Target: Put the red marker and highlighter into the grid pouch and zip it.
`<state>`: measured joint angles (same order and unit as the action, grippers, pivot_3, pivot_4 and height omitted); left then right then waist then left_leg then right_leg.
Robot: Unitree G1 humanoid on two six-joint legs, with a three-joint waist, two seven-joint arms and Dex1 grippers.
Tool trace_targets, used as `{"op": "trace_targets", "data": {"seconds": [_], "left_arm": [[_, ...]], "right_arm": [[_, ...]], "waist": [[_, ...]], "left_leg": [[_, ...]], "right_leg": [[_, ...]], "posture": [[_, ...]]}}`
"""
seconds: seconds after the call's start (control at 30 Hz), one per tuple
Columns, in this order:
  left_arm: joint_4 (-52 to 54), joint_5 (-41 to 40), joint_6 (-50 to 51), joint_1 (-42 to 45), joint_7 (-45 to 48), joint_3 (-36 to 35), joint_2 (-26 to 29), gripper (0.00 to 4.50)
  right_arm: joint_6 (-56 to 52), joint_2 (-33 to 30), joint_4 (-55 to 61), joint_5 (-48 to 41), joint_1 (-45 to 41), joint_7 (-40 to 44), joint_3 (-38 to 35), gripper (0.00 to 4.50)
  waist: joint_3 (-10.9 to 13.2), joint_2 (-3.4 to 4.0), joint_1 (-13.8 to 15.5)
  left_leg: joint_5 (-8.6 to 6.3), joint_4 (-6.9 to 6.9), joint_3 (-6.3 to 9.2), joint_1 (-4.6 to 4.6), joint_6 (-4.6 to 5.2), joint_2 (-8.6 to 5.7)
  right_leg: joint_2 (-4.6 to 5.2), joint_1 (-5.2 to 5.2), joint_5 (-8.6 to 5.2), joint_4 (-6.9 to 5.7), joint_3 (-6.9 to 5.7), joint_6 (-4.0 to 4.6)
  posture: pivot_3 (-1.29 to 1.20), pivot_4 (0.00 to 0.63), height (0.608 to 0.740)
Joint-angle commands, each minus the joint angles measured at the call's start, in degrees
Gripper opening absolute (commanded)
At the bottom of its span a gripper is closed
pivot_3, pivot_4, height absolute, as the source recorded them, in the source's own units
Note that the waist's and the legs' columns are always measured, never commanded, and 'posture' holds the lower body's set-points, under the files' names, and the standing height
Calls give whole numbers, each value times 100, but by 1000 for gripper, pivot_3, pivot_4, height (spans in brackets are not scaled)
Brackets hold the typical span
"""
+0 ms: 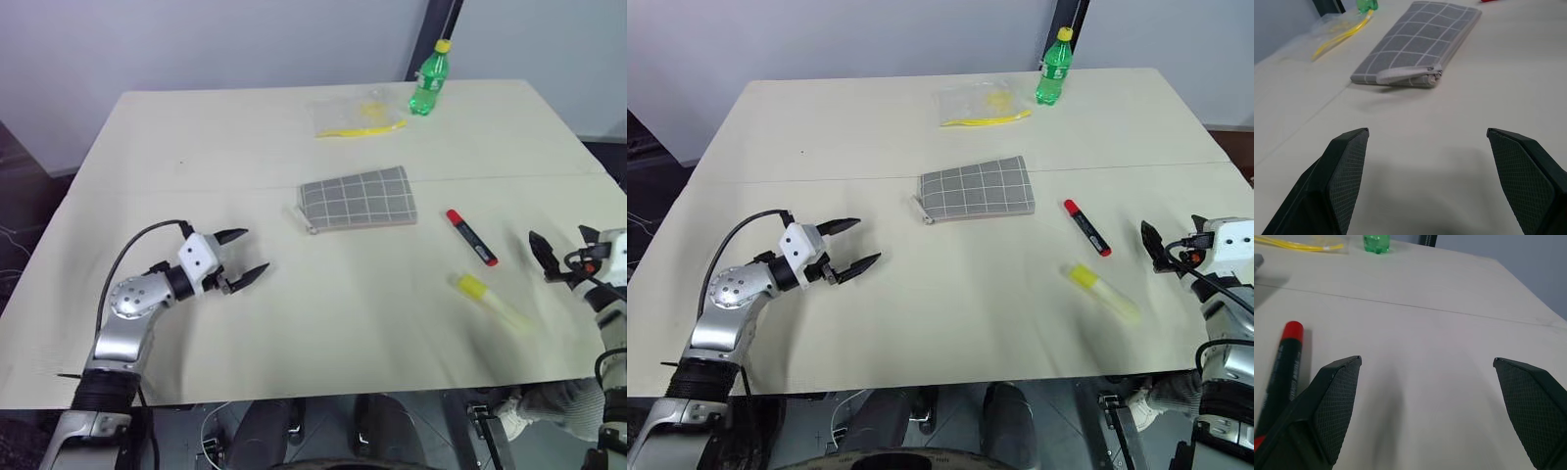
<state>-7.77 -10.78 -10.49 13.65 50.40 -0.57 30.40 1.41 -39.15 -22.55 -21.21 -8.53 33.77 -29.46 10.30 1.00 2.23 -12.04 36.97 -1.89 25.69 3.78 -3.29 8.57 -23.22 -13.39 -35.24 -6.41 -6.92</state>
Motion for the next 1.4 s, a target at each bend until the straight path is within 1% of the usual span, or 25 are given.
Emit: {"op": "trace_targets", "data": {"seconds": [0.03,0.07,0.1,0.13,0.3,0.33,0.53,0.67,0.77,0.93,1.07,1.13,1.2,1.3,1.4], "left_arm": [[-45,49,-163,87,-59,5,-13,4069],[-58,47,-174,98,-62,0,-14,4069],[-110,90,-231,126,-97,-1,-13,4069],[-168,147,-311,152,-122,9,-4,4069],[-343,209,-507,248,-146,34,-37,4069],[-366,220,-524,264,-158,47,-52,4069],[-433,266,-619,330,-244,65,-93,4069],[-1021,782,-1188,624,-568,193,-117,4069],[-1612,1142,-1576,1051,-859,326,-209,4069],[-2744,1836,-2320,1797,-1305,695,-293,4069],[-3566,2253,-2897,2199,-1610,939,-275,4069],[-4015,2676,-3262,2482,-1825,1227,-293,4069],[-4394,3030,-3494,2763,-2106,1474,-402,4069],[-4815,3397,-3633,3069,-2568,1701,-548,4069],[-5146,3738,-3628,3294,-3014,1901,-631,4069]], "right_arm": [[-62,-14,269,-97,18,23,-48,3980],[-80,-10,288,-115,24,37,-51,3693],[-72,-1,294,-119,14,57,-39,3239],[-80,12,306,-114,-8,55,-18,2660],[-168,168,792,-62,-153,132,357,137],[-175,215,885,-61,-179,129,418,57],[-203,261,1154,109,-231,34,674,57],[-308,569,1510,497,-678,-144,1415,57],[-309,978,1371,923,-1257,-375,2025,57],[-4,1363,472,1847,-2075,-722,2849,57],[275,1545,-206,2327,-2553,-926,3261,57],[323,1620,-910,2837,-2959,-1165,3613,57],[264,1662,-1459,3161,-3217,-1365,3826,57],[347,1606,-1874,3563,-3327,-1460,4141,57],[323,1577,-1960,3667,-3254,-1406,4229,57]], "waist": [[0,0,0],[0,0,-1],[0,0,0],[0,0,2],[0,0,-9],[0,0,-11],[1,-1,17],[1,-2,-20],[2,-3,-18],[1,-7,19],[3,-9,-3],[3,-9,-15],[3,-9,-6],[1,-12,8],[-2,-16,0]], "left_leg": [[0,0,0,0,0,0],[0,0,0,0,0,0],[0,0,0,0,0,0],[0,0,0,0,0,0],[0,1,0,0,0,0],[0,1,0,0,0,1],[0,2,0,2,1,0],[0,2,-2,-3,0,0],[2,5,-2,-9,-2,2],[4,7,-2,-9,-1,-8],[6,7,-9,-3,18,-24],[6,8,-14,-5,19,-25],[7,10,-15,-9,19,-24],[4,12,-14,-26,6,-23],[4,13,-13,-26,5,-23]], "right_leg": [[0,0,0,0,-1,0],[-1,0,0,-1,-1,0],[-1,0,0,-1,-1,-1],[0,0,0,-1,-1,0],[0,-1,0,-2,0,0],[0,-2,0,-2,0,0],[0,-1,1,-2,-2,-2],[-2,-2,3,-7,-2,1],[-2,-6,5,-24,-3,3],[-9,-6,6,-32,-8,3],[-1,-7,13,-30,-6,-8],[-1,-4,16,-31,-4,-12],[-1,-4,17,-42,-4,-13],[1,-1,16,-62,-3,-13],[1,-3,16,-66,0,-14]], "posture": [[0,150,740],[0,150,740],[0,150,740],[0,150,740],[0,150,740],[0,150,740],[0,150,740],[0,150,740],[0,150,740],[0,150,740],[0,150,740],[0,150,740],[0,150,740],[0,150,740],[0,150,740]]}}
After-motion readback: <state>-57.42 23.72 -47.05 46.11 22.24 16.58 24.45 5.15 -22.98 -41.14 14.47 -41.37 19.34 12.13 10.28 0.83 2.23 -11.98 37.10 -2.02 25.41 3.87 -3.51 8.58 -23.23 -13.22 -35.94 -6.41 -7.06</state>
